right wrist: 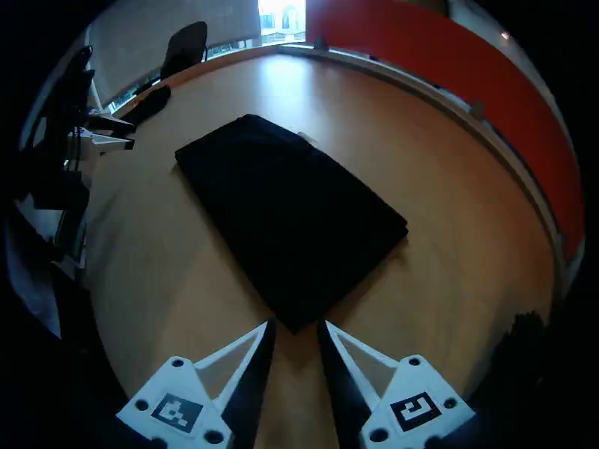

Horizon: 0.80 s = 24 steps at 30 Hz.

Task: Fold towel

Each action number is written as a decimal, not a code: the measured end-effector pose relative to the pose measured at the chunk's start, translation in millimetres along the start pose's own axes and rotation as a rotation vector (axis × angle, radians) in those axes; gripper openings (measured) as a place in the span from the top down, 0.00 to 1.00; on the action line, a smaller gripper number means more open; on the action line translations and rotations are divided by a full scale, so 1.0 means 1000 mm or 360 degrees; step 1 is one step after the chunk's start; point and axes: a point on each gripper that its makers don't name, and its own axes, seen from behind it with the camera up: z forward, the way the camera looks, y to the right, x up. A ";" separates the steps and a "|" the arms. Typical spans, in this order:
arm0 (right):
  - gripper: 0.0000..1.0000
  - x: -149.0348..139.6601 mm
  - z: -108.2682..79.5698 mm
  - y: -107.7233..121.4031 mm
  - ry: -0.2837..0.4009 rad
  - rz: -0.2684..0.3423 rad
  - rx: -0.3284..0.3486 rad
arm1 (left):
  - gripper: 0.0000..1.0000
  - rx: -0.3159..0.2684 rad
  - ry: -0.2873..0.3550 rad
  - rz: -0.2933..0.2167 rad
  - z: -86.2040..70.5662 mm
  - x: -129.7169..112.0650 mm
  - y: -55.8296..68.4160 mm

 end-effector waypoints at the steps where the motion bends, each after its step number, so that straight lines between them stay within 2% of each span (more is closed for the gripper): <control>1: 0.71 0.000 0.000 0.000 0.0000 -0.0001 0.0002 | 0.05 0.0001 0.0000 0.0000 0.000 0.000 0.000; 5: 0.75 0.000 0.000 -0.001 0.0005 -0.0010 0.0011 | 0.05 0.0001 0.0000 -0.0002 -0.001 -0.001 0.000; 7: 0.83 0.002 0.000 0.000 0.0015 -0.0014 0.0009 | 0.05 0.0001 0.0000 0.0000 -0.001 -0.001 0.000; 11: 0.93 0.006 0.000 0.000 0.0033 -0.0016 0.0008 | 0.05 0.0000 0.0000 0.0003 -0.001 0.000 -0.001; 24: 0.94 0.036 -0.010 0.002 0.0128 -0.0029 -0.0021 | 0.05 -0.0001 0.0009 0.0004 0.001 0.005 -0.002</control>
